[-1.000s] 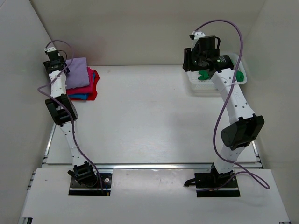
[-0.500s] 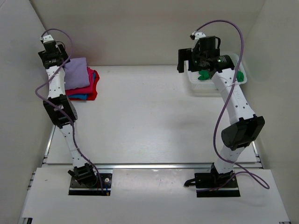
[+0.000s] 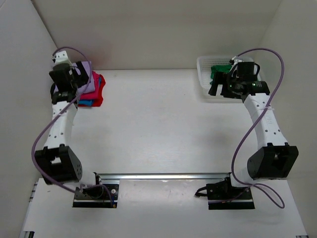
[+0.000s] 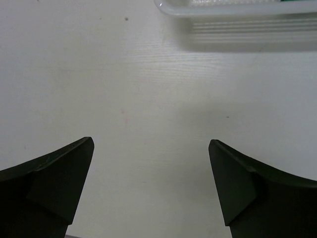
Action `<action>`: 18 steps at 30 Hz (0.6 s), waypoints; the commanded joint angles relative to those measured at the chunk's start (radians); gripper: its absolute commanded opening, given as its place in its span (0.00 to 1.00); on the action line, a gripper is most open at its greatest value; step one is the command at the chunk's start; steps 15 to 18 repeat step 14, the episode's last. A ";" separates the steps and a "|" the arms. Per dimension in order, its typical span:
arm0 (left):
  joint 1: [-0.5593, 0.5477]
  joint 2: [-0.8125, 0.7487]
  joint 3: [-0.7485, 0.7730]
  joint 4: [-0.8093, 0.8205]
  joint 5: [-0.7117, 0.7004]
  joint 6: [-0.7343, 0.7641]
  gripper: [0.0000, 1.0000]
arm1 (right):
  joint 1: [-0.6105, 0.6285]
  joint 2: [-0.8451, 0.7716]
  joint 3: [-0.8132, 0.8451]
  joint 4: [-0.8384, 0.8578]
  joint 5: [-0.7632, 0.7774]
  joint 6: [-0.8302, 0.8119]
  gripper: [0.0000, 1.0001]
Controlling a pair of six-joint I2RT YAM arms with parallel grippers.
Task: Fold and stack the t-shirts
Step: Put the neatly folded tshirt into the corner of the board with the left arm
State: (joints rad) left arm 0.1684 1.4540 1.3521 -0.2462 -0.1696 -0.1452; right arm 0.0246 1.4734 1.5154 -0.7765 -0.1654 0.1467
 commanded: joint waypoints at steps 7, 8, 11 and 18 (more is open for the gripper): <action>-0.268 -0.496 -0.445 -0.136 0.000 -0.097 0.99 | 0.009 -0.243 -0.216 0.138 -0.051 0.010 0.99; -0.257 -0.542 -0.474 -0.154 0.014 -0.100 0.98 | 0.005 -0.267 -0.247 0.163 -0.065 0.011 0.99; -0.259 -0.615 -0.513 -0.180 0.032 -0.091 0.98 | -0.006 -0.334 -0.309 0.203 -0.129 -0.007 0.99; -0.274 -0.645 -0.498 -0.228 0.024 -0.074 0.98 | 0.127 -0.254 -0.249 0.075 0.112 -0.026 0.99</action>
